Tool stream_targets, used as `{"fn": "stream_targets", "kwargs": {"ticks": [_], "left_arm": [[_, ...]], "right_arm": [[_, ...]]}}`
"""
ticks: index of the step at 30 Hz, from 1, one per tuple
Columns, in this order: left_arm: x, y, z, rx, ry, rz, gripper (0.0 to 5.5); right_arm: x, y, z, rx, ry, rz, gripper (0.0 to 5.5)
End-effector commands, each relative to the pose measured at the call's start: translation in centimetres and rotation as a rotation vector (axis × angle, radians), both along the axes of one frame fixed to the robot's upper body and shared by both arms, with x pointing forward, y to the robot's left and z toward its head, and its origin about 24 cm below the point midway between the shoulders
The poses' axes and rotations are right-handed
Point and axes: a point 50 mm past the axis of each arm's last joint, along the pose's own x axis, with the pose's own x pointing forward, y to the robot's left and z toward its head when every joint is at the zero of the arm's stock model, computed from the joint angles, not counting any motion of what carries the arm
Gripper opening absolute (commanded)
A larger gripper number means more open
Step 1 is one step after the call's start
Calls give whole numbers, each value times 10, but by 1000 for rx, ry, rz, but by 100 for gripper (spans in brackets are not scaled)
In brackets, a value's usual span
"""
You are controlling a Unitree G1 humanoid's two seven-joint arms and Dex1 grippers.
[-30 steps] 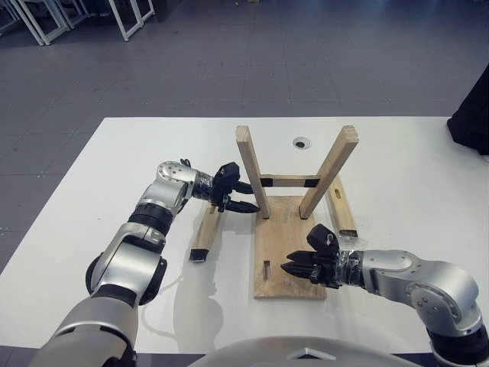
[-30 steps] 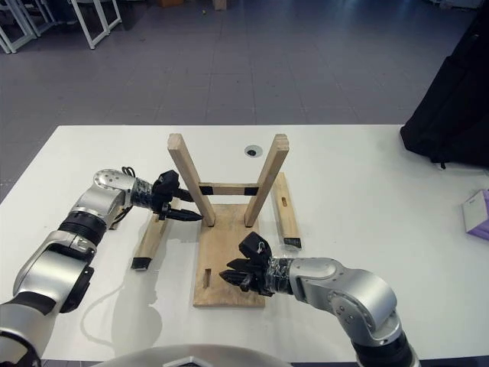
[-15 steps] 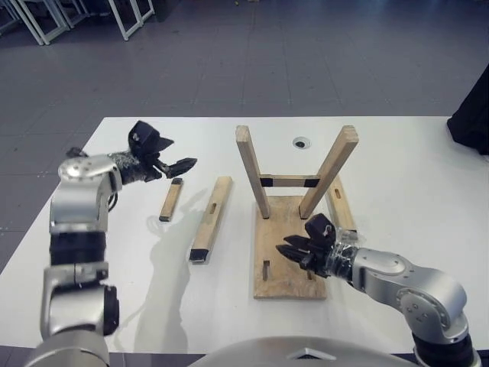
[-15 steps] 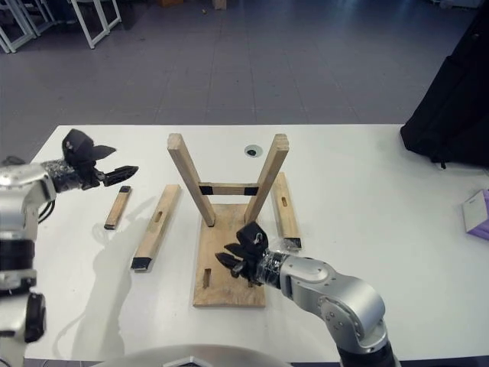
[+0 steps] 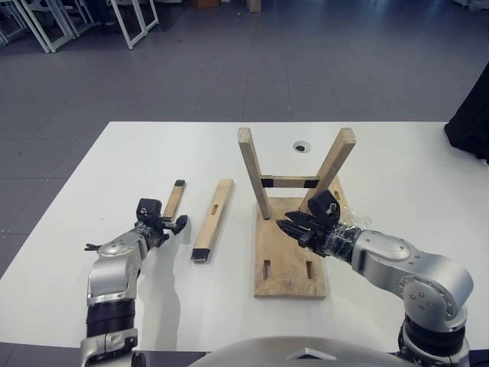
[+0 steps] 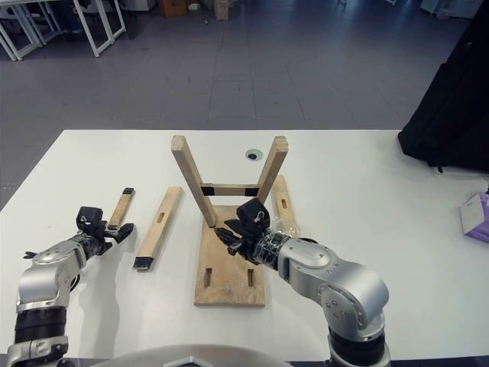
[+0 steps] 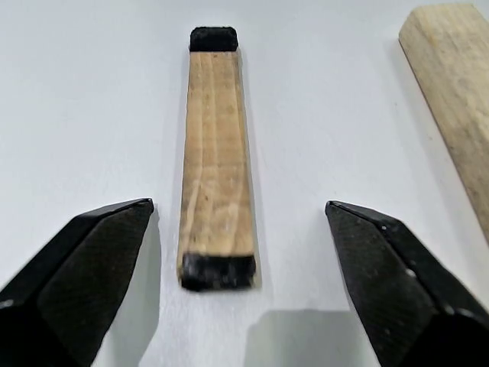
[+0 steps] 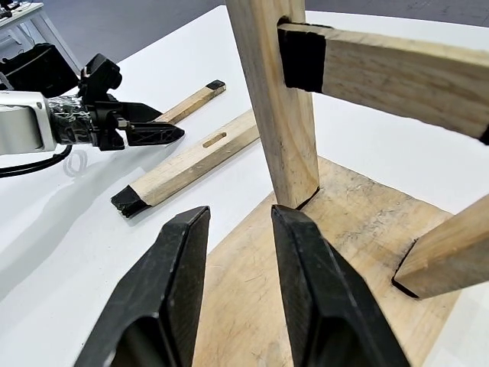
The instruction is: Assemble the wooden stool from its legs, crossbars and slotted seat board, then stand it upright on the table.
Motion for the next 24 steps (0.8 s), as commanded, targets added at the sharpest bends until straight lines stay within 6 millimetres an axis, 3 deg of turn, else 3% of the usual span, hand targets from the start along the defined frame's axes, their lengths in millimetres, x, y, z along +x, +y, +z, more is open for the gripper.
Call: {"fn": "stream_targets", "kwargs": {"ticks": [1, 7, 16, 19, 20, 22, 24], "left_arm": [[-15, -4, -49, -76, 200, 81, 385], [-32, -21, -65, -136, 266, 76, 290], [-47, -25, -81, -187, 307, 148, 136], [-49, -29, -82, -215, 280, 134, 131], [-46, -31, -78, -217, 238, 121, 131], [-32, -37, -51, -233, 26, 115, 131], [-20, -46, -6, -296, -244, 116, 131]], "right_arm": [[4, 0, 6, -15, -8, 45, 146], [6, -1, 8, -12, -3, 55, 146], [13, -1, 11, -26, -10, 65, 146], [14, -1, 12, -28, -12, 65, 146], [14, -1, 12, -27, -12, 64, 146], [13, 0, 11, -22, -10, 51, 146], [14, 0, 12, -9, -16, 36, 146]]}}
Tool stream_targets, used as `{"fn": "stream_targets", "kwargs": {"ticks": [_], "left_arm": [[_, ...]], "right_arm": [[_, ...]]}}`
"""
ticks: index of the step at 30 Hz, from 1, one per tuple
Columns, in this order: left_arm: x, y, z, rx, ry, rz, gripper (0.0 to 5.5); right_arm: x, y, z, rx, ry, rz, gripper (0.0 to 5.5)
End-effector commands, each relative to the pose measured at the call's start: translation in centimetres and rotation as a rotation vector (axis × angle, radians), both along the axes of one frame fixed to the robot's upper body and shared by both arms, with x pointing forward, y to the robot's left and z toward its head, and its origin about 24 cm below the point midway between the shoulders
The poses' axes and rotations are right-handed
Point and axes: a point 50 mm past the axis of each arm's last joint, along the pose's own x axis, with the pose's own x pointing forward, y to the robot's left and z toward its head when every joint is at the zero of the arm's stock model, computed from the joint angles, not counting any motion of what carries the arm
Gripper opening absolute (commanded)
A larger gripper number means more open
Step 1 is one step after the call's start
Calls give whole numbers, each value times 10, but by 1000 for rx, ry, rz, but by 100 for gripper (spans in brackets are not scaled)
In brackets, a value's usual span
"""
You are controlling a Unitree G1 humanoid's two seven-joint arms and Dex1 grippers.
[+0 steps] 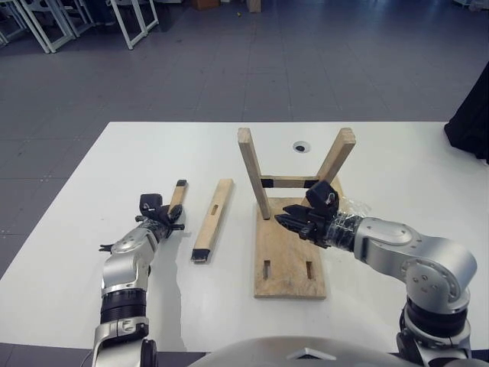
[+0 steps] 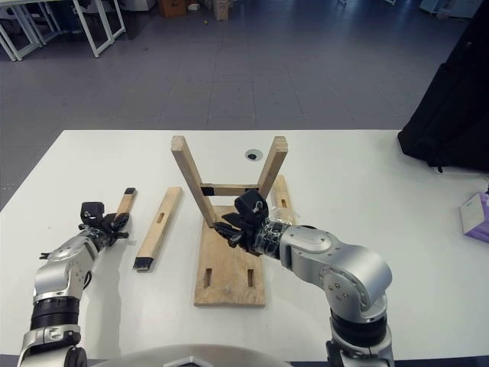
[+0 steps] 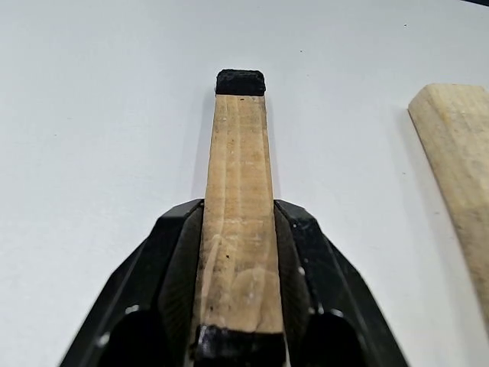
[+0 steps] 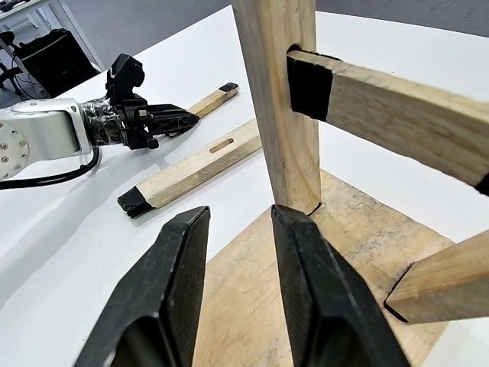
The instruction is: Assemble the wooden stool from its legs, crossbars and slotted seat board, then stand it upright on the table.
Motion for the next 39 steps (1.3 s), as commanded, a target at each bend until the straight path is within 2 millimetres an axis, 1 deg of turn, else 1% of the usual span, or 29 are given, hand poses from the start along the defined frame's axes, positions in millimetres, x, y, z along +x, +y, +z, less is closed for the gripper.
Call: {"fn": "stream_targets", "kwargs": {"ticks": [1, 3, 4, 5, 7, 8, 9, 10, 11, 13, 16, 18, 21, 27, 30, 33, 35, 39], "left_arm": [[-9, -27, 34, -147, -235, 19, 131], [0, -30, 90, -131, -504, 1, 131], [2, -33, 112, -115, -596, -15, 131], [5, -38, 133, -107, -686, -38, 131], [9, -51, 168, -103, -826, -97, 131], [10, -59, 184, -103, -883, -142, 131], [10, -66, 194, -99, -918, -184, 131], [11, -76, 202, -92, -940, -240, 131], [11, -85, 205, -87, -946, -294, 131], [11, -102, 205, -92, -944, -381, 131], [14, -115, 202, -107, -936, -452, 131], [16, -121, 201, -107, -933, -491, 131], [15, -127, 202, -112, -941, -521, 131], [12, -135, 202, -103, -951, -550, 131], [10, -137, 199, -89, -942, -576, 131], [7, -142, 195, -86, -921, -628, 131], [5, -144, 192, -75, -906, -653, 131], [6, -141, 191, -50, -897, -661, 131]], "right_arm": [[3, 0, 4, 15, -14, -31, 146], [14, -3, 12, 56, -26, -58, 184], [19, -5, 17, 81, -38, -72, 212], [25, -6, 24, 119, -52, -87, 222], [36, -7, 43, 213, -84, -92, 275], [40, -7, 53, 263, -105, -93, 290], [44, -6, 62, 306, -123, -97, 314], [48, -6, 76, 392, -148, -100, 318], [52, -4, 88, 463, -161, -98, 320], [60, -1, 109, 598, -167, -78, 320], [68, 5, 125, 692, -136, -45, 320], [69, 7, 132, 730, -123, -31, 320], [77, 13, 136, 746, -84, -20, 320], [95, 20, 125, 725, -11, -58, 320], [100, 25, 125, 737, 12, -44, 320], [101, 26, 127, 765, 28, -28, 276], [101, 25, 128, 780, 37, -19, 229], [99, 21, 128, 787, 52, -9, 153]]}}
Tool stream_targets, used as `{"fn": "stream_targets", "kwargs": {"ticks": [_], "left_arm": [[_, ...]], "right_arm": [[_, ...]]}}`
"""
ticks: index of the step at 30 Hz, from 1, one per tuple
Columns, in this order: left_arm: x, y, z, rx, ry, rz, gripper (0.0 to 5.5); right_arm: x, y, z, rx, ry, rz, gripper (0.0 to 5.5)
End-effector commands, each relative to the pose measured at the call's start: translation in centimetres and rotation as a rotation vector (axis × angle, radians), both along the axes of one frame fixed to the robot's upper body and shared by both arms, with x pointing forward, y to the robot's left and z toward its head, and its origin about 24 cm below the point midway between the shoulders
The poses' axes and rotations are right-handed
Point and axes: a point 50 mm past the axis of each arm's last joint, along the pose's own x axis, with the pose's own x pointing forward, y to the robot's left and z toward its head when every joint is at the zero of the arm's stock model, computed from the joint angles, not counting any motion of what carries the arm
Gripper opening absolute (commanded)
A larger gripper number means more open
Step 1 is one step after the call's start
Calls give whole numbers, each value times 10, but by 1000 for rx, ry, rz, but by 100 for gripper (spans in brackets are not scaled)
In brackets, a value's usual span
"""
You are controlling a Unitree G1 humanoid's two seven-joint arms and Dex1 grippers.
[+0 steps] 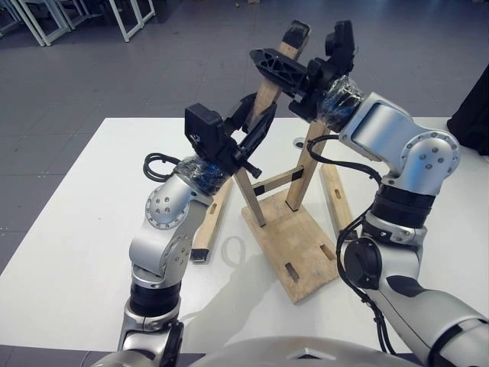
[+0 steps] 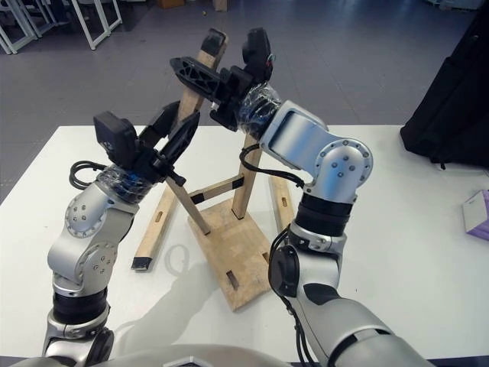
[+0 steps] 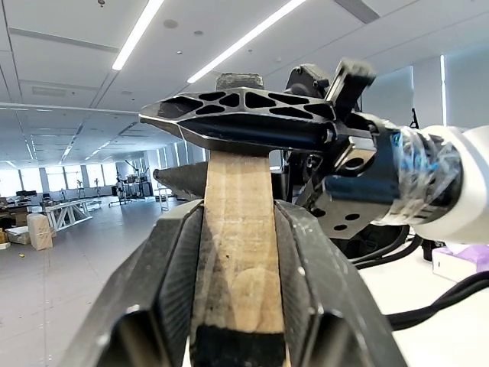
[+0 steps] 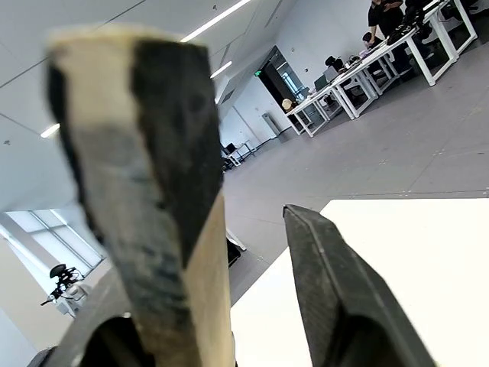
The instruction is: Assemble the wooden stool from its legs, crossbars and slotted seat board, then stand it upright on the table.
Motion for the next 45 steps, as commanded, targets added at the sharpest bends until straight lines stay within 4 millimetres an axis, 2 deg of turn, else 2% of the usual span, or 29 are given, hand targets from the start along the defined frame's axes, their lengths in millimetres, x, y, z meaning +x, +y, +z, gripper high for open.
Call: {"fn": "stream_targets", "kwargs": {"ticks": [1, 6, 11, 12, 16, 20, 22, 24, 26, 28, 29, 30, 32, 35, 38, 45], "left_arm": [[2, 2, -5, 42, 19, -8, 131], [5, 9, -4, 47, 19, 24, 131], [5, 7, -1, 14, 28, 13, 131], [4, 5, 0, -2, 27, 0, 167], [4, 3, 4, -16, 25, -13, 239], [4, 0, 13, -65, 25, -26, 307], [7, 8, 37, -226, -19, 30, 333], [12, 24, 63, -415, -56, 122, 355], [21, 56, 76, -543, -56, 297, 355], [38, 108, 52, -594, 94, 594, 355], [41, 129, 28, -542, 174, 735, 355], [41, 141, 3, -472, 255, 821, 355], [39, 144, -38, -316, 384, 885, 355], [35, 137, -82, -163, 511, 898, 355], [32, 131, -100, -95, 547, 883, 355], [33, 127, -107, -76, 563, 859, 355]], "right_arm": [[-1, -6, 6, -8, -4, -14, 130], [-2, -11, 8, -12, -6, -29, 55], [-3, -14, 11, -7, -8, -42, 50], [-2, -15, 11, -5, -9, -46, 50], [2, -24, 22, 21, -29, -87, 40], [10, -57, 48, 99, -76, -198, 40], [13, -88, 53, 134, -78, -304, 40], [18, -123, 29, 41, -30, -486, 40], [16, -150, -6, -97, 17, -668, 40], [2, -161, -45, -160, 48, -777, 40], [-4, -159, -66, -210, 72, -803, 40], [-8, -155, -85, -272, 92, -819, 40], [-9, -145, -110, -346, 107, -822, 40], [3, -133, -131, -380, 113, -818, 40], [17, -127, -144, -397, 114, -819, 40], [19, -124, -169, -419, 152, -816, 40]]}}
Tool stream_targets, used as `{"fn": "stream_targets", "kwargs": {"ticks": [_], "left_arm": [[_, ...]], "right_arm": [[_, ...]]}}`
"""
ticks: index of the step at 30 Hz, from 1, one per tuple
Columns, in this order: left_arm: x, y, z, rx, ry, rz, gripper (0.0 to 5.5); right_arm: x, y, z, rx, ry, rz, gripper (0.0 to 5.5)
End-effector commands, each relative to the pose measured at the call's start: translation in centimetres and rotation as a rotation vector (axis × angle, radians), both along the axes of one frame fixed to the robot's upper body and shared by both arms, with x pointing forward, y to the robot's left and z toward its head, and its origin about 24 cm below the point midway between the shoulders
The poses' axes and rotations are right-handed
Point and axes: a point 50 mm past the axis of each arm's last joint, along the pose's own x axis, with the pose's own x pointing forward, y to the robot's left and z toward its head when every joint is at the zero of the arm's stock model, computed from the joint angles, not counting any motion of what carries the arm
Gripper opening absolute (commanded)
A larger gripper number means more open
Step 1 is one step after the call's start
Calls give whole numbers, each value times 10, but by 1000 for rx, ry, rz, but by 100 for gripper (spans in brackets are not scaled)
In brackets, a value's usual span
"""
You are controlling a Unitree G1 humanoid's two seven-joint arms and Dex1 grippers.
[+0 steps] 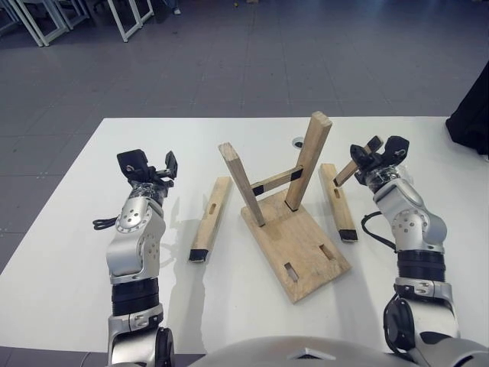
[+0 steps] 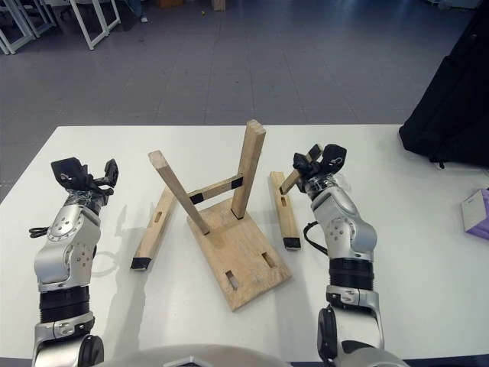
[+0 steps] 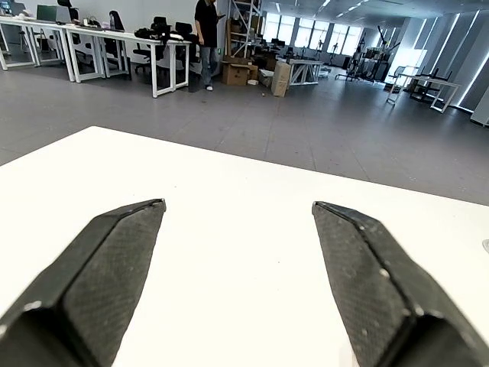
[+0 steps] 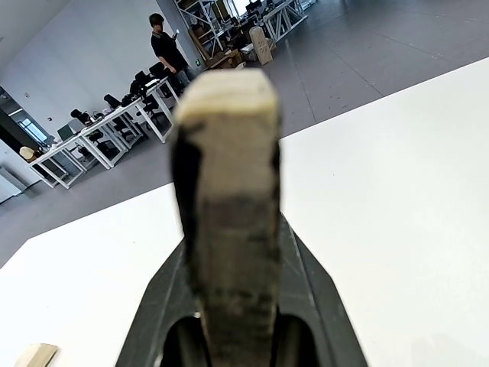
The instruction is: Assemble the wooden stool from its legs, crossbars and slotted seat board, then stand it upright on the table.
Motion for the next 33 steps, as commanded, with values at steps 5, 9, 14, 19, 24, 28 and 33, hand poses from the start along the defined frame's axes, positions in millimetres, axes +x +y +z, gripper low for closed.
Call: {"fn": "stream_targets", "kwargs": {"ticks": [5, 9, 14, 19, 24, 28, 33], "left_arm": [[-3, 1, -8, 9, 31, -5, 355], [-5, 2, -10, 11, 37, 1, 355], [-4, 1, -10, 13, 41, -12, 355], [-4, 1, -11, 12, 52, -23, 355], [-7, 1, -16, -1, 71, -9, 355], [-10, -3, -20, -14, 89, -6, 355], [-14, -7, -25, -24, 111, 1, 355]], "right_arm": [[-5, -3, -11, -19, 25, -16, 40], [-6, -4, -13, -25, 31, -19, 40], [-11, -8, -30, -32, 73, -44, 40], [-14, -16, -43, -71, 99, -86, 40], [-13, -6, -41, -294, 73, -22, 40], [-23, 2, -58, -347, 113, -3, 40], [-38, 1, -84, -396, 180, -17, 40]]}}
